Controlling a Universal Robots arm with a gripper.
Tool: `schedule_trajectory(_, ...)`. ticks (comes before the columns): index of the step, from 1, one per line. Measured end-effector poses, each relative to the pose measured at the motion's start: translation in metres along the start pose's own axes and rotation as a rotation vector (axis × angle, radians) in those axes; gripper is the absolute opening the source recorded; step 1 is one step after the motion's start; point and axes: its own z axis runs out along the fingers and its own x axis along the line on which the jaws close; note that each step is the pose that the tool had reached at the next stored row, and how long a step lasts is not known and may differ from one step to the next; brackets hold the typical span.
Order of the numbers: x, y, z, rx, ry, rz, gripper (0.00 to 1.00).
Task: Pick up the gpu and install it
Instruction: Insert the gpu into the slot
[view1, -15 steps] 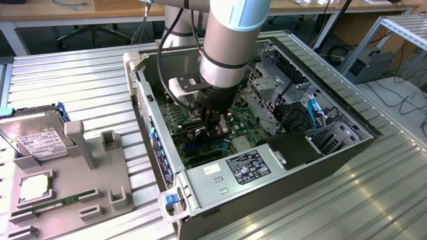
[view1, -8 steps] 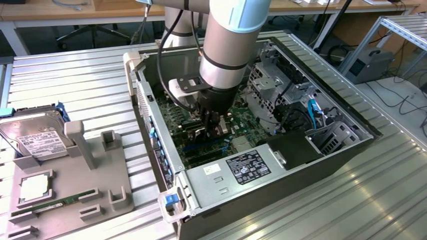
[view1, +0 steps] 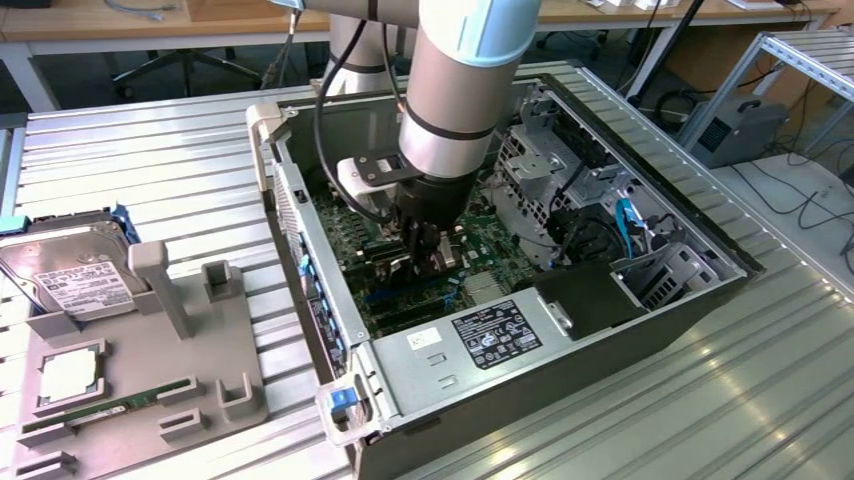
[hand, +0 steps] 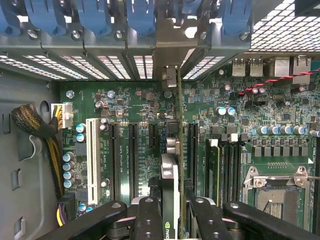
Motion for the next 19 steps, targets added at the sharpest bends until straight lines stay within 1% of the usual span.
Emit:
schedule_trajectory(8,0.0002,0.0001,0.0037,-0.0002,0.0005,0.0,0.27)
schedule_trajectory(19,0.0002,0.0001,0.004,0.0,0.0001,0.0,0.27)
